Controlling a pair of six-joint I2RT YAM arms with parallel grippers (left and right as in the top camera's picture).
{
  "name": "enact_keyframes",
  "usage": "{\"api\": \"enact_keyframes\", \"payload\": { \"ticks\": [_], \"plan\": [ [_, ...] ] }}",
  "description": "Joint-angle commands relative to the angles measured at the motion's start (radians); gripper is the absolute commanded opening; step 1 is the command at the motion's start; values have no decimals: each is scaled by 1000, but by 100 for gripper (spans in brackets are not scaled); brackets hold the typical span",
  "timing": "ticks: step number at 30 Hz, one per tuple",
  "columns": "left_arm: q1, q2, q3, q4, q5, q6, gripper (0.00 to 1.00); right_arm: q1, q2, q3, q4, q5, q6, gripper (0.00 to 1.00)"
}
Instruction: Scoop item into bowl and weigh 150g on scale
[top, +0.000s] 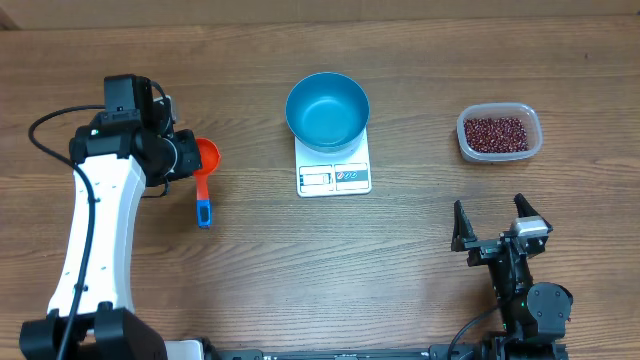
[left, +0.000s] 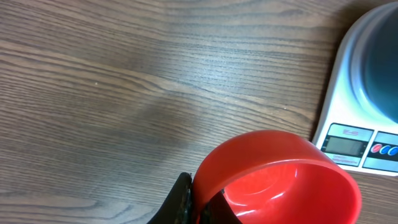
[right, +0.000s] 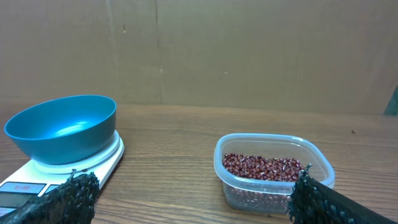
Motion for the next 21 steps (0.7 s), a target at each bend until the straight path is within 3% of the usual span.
{"api": "enact_keyframes", "payload": {
  "ticks": [1,15,21],
  "plan": [
    [2,-75,-1,-2,14,-24,4,6,-8,-10,4,10,6,100],
    [2,-112,-1,-11,13,-125,4,6,-8,-10,4,10,6,100],
    [2,-112,-1,-35,13,-249,4,6,-8,-10,4,10,6,100]
  ]
}}
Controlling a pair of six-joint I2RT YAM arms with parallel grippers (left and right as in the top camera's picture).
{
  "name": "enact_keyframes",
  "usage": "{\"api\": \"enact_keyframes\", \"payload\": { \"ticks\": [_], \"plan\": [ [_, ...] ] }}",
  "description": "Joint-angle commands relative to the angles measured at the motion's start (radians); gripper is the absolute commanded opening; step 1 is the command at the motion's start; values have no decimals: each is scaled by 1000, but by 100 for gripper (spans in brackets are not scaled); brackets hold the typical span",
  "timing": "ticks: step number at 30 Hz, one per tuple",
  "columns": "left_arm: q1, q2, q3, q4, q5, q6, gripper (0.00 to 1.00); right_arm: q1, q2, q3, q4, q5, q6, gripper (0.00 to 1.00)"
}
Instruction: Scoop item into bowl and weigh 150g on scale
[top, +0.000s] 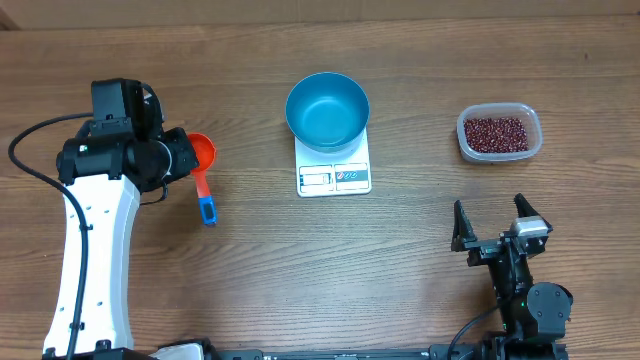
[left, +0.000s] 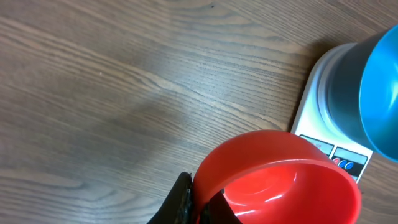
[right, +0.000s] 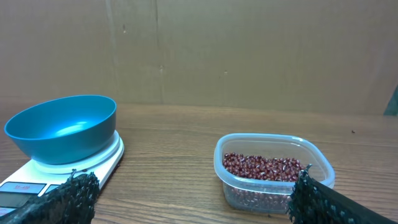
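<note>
My left gripper (top: 186, 156) is shut on the rim of the red scoop (top: 203, 152), whose blue handle (top: 206, 210) points toward the front. In the left wrist view the scoop's empty red cup (left: 280, 183) fills the lower frame, with a black finger (left: 182, 200) pressed against its wall. The blue bowl (top: 327, 108) sits on the white scale (top: 334, 176) at the table's middle. A clear tub of red beans (top: 498, 133) stands at the right. My right gripper (top: 490, 232) rests open near the front, facing the tub (right: 272, 169).
The wooden table (top: 250, 260) carries only the scale, the bowl and the tub. The left arm's white link (top: 95, 250) and its black cable (top: 30, 150) run along the left side. A cardboard wall (right: 249, 50) stands behind the table.
My left gripper, still holding the red scoop, stands higher and a little to the left: the table and scale look farther off in the wrist view and the blue bowl now shows. The right arm is unmoved.
</note>
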Motion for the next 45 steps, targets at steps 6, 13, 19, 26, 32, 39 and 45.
{"api": "enact_keyframes", "payload": {
  "ticks": [6,13,19,26,32,39,45],
  "plan": [
    [2,-14,-1,-37,11,-152,4,6,-8,-10,4,10,6,100],
    [2,-14,-1,-43,11,-154,4,6,-8,-10,4,10,6,100],
    [2,-14,-2,-46,10,-154,4,5,-8,-10,4,10,6,100],
    [2,-14,-2,-51,10,-155,4,5,-8,-10,4,10,6,100],
    [2,-14,-2,-50,10,-177,4,5,-8,-10,4,10,6,100],
    [2,-14,-2,-50,3,-238,4,6,-8,-10,4,10,6,100],
    [2,-14,-2,-51,3,-240,4,6,-8,-10,4,10,6,100]
  ]
}}
